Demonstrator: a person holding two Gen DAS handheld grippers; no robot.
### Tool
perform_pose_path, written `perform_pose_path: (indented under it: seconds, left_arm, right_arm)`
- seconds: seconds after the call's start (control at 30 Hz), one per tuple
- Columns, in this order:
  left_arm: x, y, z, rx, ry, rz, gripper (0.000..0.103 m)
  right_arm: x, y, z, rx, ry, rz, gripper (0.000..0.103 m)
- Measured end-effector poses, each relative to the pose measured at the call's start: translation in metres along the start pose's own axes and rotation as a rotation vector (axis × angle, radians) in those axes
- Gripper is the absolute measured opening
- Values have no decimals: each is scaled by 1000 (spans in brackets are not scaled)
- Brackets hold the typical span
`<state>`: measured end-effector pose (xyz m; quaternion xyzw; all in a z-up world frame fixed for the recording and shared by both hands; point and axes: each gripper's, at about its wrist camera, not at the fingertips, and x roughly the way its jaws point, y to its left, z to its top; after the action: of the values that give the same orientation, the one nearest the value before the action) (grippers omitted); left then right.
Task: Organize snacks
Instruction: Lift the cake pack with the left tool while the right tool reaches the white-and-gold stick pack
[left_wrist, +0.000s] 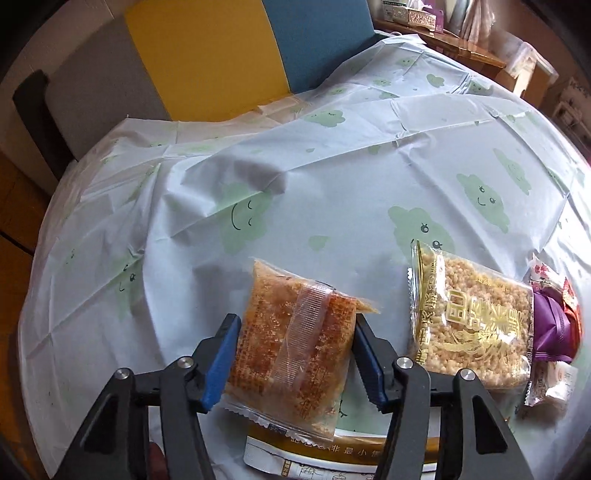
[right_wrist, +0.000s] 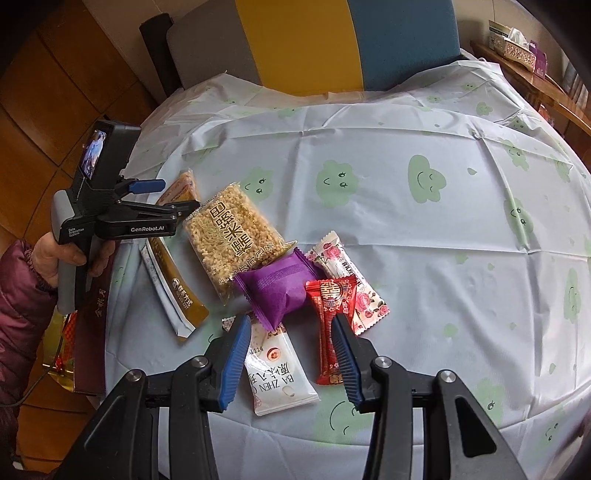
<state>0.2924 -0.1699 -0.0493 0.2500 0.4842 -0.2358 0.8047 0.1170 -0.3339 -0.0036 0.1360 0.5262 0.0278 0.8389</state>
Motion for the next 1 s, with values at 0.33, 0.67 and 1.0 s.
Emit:
perform_pose_path:
  seconds: [0.33,0.67,1.0]
  left_arm:
    - [-51,-15,-35,-72,-61,90,59]
    - [-117,-63,-115,-181,-100,69,59]
    - [-119,-109,-207,-268,-90,71,59]
  right_arm:
    - [-4,-5,2,21,-21,-24,46]
    - [-10,-5,0,16,-44,-45,46]
    - [-12,3,-4,-28,-58,-33,46]
